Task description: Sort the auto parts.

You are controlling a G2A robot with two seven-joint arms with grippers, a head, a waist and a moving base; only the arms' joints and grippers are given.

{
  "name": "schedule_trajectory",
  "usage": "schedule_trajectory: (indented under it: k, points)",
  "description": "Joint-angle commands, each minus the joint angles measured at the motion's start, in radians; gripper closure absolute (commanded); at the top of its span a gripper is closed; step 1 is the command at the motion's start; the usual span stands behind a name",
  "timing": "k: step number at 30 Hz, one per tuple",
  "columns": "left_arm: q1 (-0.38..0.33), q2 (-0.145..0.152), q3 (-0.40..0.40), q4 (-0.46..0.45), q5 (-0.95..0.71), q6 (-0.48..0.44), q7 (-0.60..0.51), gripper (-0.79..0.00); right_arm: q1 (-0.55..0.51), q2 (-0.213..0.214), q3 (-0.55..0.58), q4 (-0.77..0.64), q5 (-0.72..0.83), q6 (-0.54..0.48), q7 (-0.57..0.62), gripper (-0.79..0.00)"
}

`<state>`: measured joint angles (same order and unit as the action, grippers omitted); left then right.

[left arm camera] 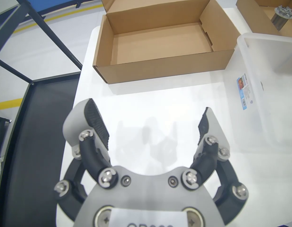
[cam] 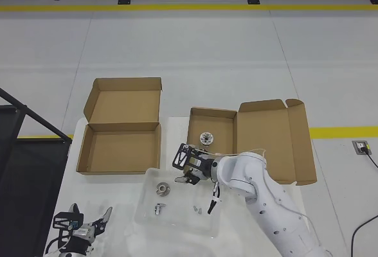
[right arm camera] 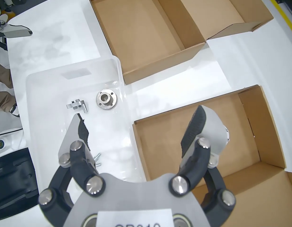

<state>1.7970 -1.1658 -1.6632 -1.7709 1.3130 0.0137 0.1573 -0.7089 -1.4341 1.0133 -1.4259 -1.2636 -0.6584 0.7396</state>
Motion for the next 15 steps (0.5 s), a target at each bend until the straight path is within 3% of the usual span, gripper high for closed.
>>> schedule_trajectory:
  k: [1,10,15]
  points:
    - [0.000,0.000,0.000,0.000,0.000,0.000,0.000,-0.785,0.000,0.000,0.000,0.000,0.000,0.000,0.001,-0.785]
    - [0.000,0.000,0.000,0.000,0.000,0.000,0.000,-0.785,-0.041,0.004,-0.020,-0.040,-0.054,0.027,-0.030,-0.785]
    - [0.000,0.000,0.000,0.000,0.000,0.000,0.000,-0.785,-0.131,0.015,-0.064,-0.184,-0.151,0.041,0.074,-0.785]
